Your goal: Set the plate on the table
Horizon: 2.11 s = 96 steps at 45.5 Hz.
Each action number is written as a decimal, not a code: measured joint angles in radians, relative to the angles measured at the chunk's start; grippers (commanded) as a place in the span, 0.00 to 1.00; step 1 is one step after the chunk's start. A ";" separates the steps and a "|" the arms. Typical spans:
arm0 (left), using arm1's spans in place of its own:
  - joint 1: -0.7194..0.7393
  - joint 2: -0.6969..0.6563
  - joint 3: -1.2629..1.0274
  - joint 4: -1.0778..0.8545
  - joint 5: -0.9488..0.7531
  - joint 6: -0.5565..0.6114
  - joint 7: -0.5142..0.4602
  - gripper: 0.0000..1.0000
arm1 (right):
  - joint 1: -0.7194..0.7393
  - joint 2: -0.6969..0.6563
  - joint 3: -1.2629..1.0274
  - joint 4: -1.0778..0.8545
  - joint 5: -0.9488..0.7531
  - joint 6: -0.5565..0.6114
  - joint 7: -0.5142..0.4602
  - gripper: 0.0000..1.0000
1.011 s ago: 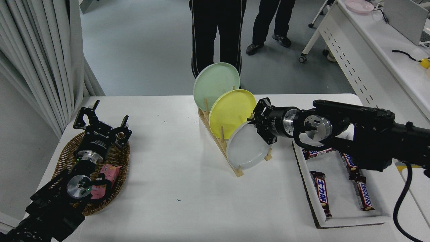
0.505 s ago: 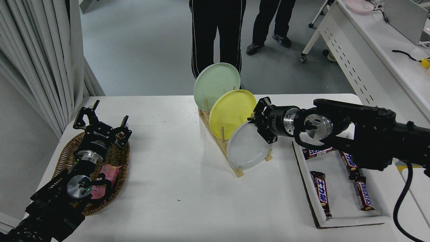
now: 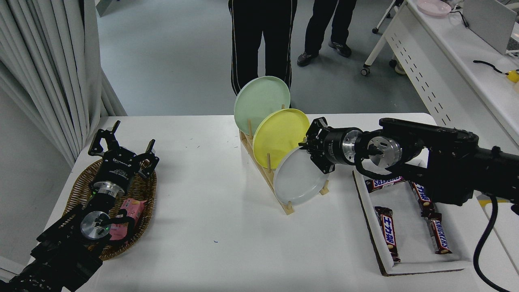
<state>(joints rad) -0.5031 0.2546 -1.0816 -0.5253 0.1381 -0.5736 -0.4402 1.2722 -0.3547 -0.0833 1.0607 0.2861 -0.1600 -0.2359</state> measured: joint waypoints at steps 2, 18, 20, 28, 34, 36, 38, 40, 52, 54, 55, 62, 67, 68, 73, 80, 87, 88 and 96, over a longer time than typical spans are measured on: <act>0.000 0.000 0.000 0.000 0.000 0.000 0.000 1.00 | 0.000 -0.001 0.004 0.000 0.000 0.003 -0.003 0.00; 0.000 0.000 0.000 0.000 0.000 0.000 0.000 1.00 | 0.002 -0.008 0.035 -0.001 -0.001 0.024 -0.045 0.00; 0.000 0.000 0.000 0.000 0.000 0.000 0.000 1.00 | 0.004 -0.009 0.040 -0.001 -0.001 0.024 -0.052 0.00; 0.000 0.000 0.000 0.000 0.000 0.000 0.000 1.00 | 0.016 -0.017 0.064 0.001 0.001 0.026 -0.075 0.00; 0.000 0.000 0.000 0.000 0.000 0.000 0.000 1.00 | 0.036 -0.027 0.092 0.007 0.011 0.022 -0.091 0.00; 0.000 0.000 0.000 0.000 0.000 0.000 0.000 1.00 | 0.046 -0.029 0.101 0.010 0.020 0.021 -0.095 0.00; 0.000 0.000 0.000 0.000 0.000 0.000 0.000 1.00 | 0.056 -0.032 0.109 0.014 0.030 0.019 -0.099 0.00; 0.000 0.000 0.000 0.000 0.000 0.000 0.000 1.00 | 0.066 -0.033 0.114 0.017 0.041 0.018 -0.101 0.00; 0.000 0.000 0.000 0.000 0.000 0.000 0.000 1.00 | 0.137 -0.051 0.133 0.052 0.123 0.012 -0.110 0.00; 0.000 0.000 0.000 0.000 0.000 0.000 0.000 1.00 | 0.149 -0.056 0.133 0.060 0.139 0.010 -0.112 0.00; 0.000 0.000 0.000 0.000 0.000 0.001 0.000 1.00 | 0.155 -0.059 0.134 0.064 0.146 0.009 -0.112 0.00; 0.000 0.000 0.000 0.000 0.000 0.001 0.000 1.00 | 0.198 -0.078 0.138 0.098 0.204 -0.011 -0.114 0.00; 0.000 0.000 0.000 0.000 0.000 0.001 0.000 1.00 | 0.227 -0.095 0.143 0.130 0.249 -0.029 -0.114 0.00; 0.000 0.000 0.000 0.000 0.000 0.001 0.000 1.00 | 0.233 -0.099 0.146 0.137 0.259 -0.034 -0.114 0.00; 0.000 0.000 0.000 0.000 0.000 0.001 0.000 1.00 | 0.253 -0.112 0.159 0.162 0.296 -0.056 -0.115 0.00; 0.000 0.000 -0.001 0.000 0.000 0.001 0.000 1.00 | 0.272 -0.126 0.183 0.186 0.345 -0.091 -0.120 0.00; 0.000 0.000 -0.001 0.000 0.000 0.001 0.000 1.00 | 0.278 -0.132 0.203 0.198 0.390 -0.114 -0.130 0.00; 0.000 0.000 -0.001 0.000 0.000 0.001 0.000 1.00 | 0.278 -0.133 0.205 0.199 0.396 -0.116 -0.131 0.00; 0.000 0.000 0.000 0.000 0.000 0.001 0.000 1.00 | 0.272 -0.134 0.228 0.203 0.457 -0.139 -0.142 0.00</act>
<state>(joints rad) -0.5031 0.2546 -1.0819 -0.5252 0.1381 -0.5727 -0.4403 1.5438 -0.4889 0.1444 1.2641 0.7432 -0.2992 -0.3779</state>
